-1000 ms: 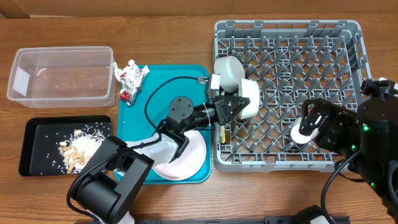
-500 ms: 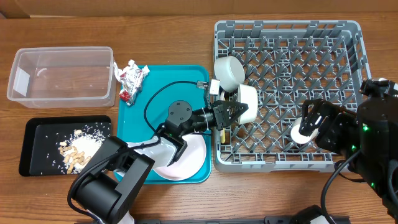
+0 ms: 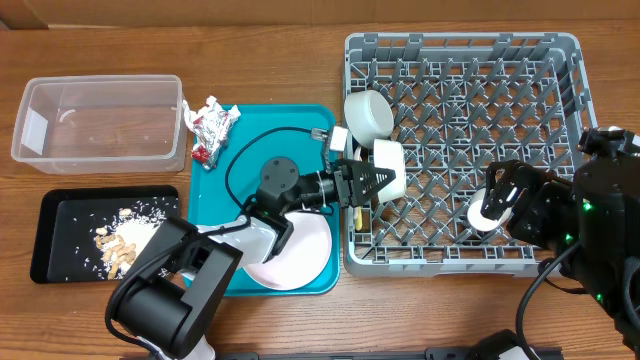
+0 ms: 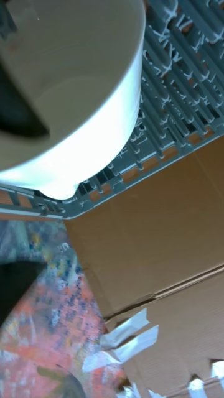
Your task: Sort waste into correct bins and load items into the dishwasher rack
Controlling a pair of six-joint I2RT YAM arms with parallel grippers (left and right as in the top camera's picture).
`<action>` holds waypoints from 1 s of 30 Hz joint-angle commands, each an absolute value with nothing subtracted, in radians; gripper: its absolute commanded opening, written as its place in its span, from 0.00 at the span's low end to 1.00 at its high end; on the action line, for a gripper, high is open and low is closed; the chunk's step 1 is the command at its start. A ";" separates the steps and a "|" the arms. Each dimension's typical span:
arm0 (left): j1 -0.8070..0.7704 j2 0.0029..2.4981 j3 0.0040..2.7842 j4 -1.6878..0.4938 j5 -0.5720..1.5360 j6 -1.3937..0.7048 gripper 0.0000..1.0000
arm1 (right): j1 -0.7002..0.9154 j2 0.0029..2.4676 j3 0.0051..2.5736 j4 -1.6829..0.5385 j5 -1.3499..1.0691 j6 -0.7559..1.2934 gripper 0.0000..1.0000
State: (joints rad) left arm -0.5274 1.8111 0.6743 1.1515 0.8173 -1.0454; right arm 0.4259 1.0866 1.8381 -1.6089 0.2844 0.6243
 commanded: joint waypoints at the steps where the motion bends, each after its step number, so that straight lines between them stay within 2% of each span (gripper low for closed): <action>1: -0.503 1.822 0.667 1.147 0.882 -1.056 1.00 | 0.424 1.079 1.842 -1.605 0.283 0.622 1.00; 10: -0.437 1.752 0.667 0.963 0.910 -1.017 1.00 | 0.424 1.079 1.842 -1.604 0.283 0.622 1.00; 22: -0.428 1.392 0.674 0.405 0.713 -0.645 1.00 | 0.424 1.079 1.842 -1.604 0.283 0.622 1.00; 26: -0.447 1.291 0.687 0.341 0.646 -0.482 1.00 | 0.424 1.079 1.842 -1.604 0.283 0.622 1.00; 27: -0.454 1.282 0.691 0.337 0.634 -0.439 0.92 | 0.424 1.079 1.842 -1.604 0.283 0.622 1.00; 28: -0.461 1.280 0.696 0.332 0.616 -0.414 0.79 | 0.424 1.079 1.842 -1.604 0.283 0.622 1.00; 30: -0.481 1.286 0.709 0.308 0.560 -0.395 0.38 | 0.424 1.079 1.842 -1.604 0.283 0.622 1.00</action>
State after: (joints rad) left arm -0.4557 1.2865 0.6804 0.3256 0.6643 -0.5365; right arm 0.4259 1.0866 1.8381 -1.6077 0.2840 0.6243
